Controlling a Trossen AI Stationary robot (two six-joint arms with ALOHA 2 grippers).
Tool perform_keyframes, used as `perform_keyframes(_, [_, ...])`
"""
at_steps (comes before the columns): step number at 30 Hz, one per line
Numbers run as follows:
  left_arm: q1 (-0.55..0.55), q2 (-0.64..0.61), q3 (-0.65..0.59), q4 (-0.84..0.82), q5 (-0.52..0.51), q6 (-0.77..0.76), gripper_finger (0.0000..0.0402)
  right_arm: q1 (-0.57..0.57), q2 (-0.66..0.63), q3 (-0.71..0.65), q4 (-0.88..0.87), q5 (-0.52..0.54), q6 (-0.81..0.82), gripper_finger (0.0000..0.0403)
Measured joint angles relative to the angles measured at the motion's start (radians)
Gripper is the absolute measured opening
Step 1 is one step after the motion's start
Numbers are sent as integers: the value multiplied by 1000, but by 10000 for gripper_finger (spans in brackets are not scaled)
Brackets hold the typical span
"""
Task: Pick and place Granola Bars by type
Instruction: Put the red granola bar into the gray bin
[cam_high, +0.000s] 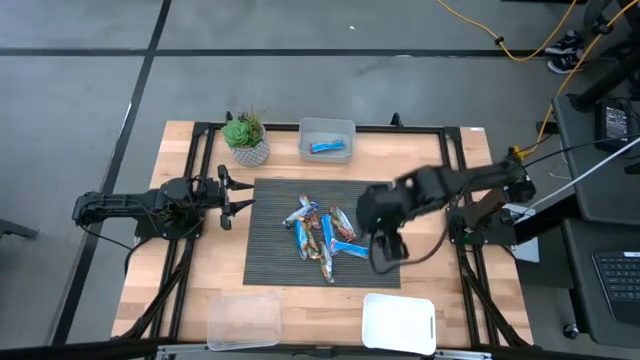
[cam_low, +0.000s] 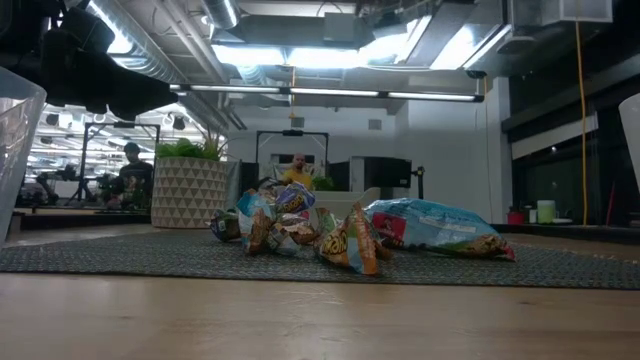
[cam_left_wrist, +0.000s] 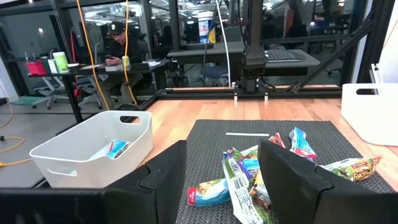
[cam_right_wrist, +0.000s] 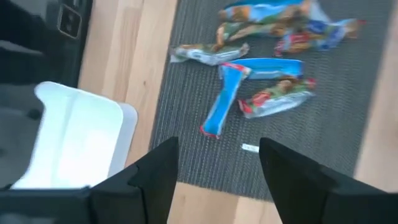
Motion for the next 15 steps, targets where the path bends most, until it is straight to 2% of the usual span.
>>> perform_keyframes(6, [0, 0, 0, 0, 0, 0, 189, 21, -33, -269, 228, -35, 7, 225])
perform_keyframes(15, [0, 0, 0, 0, 0, 0, 189, 15, -34, -409, 382, -34, 109, 225])
